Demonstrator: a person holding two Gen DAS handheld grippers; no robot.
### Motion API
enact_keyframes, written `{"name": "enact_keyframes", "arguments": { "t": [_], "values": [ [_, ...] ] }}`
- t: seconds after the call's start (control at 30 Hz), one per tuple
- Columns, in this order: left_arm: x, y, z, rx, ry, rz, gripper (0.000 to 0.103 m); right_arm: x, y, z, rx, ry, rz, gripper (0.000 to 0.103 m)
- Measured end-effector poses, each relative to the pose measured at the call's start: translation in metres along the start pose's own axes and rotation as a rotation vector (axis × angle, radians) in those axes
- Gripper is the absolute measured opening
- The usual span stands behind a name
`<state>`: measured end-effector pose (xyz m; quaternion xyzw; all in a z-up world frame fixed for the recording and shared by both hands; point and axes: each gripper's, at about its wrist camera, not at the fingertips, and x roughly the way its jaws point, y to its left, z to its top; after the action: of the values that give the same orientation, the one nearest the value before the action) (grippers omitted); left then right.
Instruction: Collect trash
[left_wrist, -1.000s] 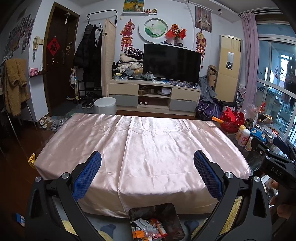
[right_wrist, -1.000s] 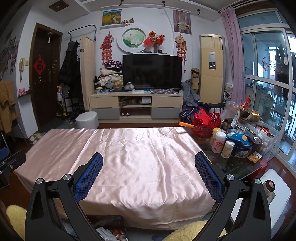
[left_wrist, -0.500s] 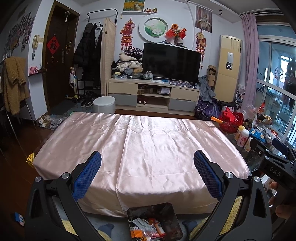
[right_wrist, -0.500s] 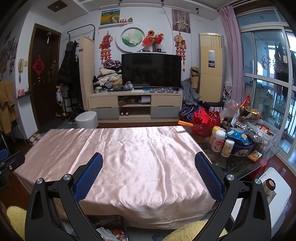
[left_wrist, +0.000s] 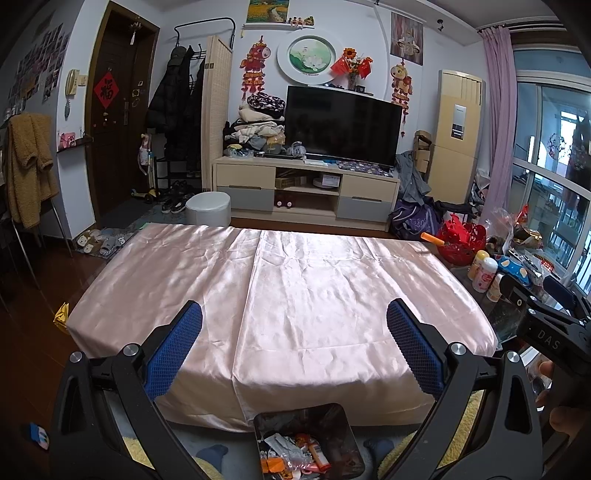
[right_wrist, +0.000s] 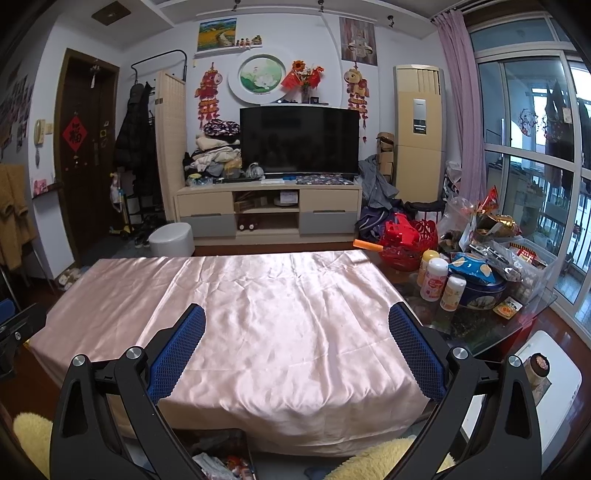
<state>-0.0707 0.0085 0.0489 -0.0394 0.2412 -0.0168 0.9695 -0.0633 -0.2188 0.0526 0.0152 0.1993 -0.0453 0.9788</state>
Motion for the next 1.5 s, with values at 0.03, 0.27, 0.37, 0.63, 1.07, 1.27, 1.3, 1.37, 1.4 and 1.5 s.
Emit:
{"name": "enact_keyframes", "arguments": {
  "t": [0.03,0.27,0.37,0.63,1.07,1.27,1.3,1.37,1.4,1.5],
  "values": [
    [0.0001,0.0001,-0.0001,0.000,0.001,0.000,0.095,0.0004,0.0000,0.0002,0.000,0.002,0.000,0.100],
    [-0.0003,0.0006,0.0001,-0.001,0.002,0.000,0.095,0.0001,-0.0005,-0.0001,0.002,0.008,0.006,0.100],
    [0.0000,0.0012,0.0000,0.001,0.003,0.000,0.095,0.0004,-0.0009,0.0003,0.003,0.008,0.005,0.100],
    [0.0000,0.0016,0.0002,0.001,0.003,-0.002,0.095,0.0024,-0.0015,0.0010,0.010,0.015,0.003,0.100],
    [-0.0001,0.0011,-0.0008,0.002,0.004,0.002,0.095,0.0038,-0.0016,0.0000,0.014,0.021,0.006,0.100],
    [0.0009,0.0021,-0.0044,-0.024,0.010,-0.025,0.095,0.0033,-0.0023,-0.0007,0.014,0.021,0.003,0.100],
    [0.0013,0.0028,-0.0050,-0.031,0.008,-0.030,0.095,0.0036,-0.0024,-0.0011,0.015,0.024,0.006,0.100],
    [0.0011,0.0021,-0.0059,-0.028,-0.001,-0.022,0.095,0.0052,-0.0029,-0.0020,0.022,0.034,0.019,0.100],
    [0.0005,0.0014,-0.0061,-0.023,-0.009,-0.014,0.095,0.0060,-0.0033,-0.0025,0.026,0.038,0.023,0.100],
    [-0.0001,0.0005,-0.0058,-0.013,-0.026,-0.001,0.095,0.0083,-0.0035,-0.0033,0.030,0.044,0.023,0.100]
  ]
}}
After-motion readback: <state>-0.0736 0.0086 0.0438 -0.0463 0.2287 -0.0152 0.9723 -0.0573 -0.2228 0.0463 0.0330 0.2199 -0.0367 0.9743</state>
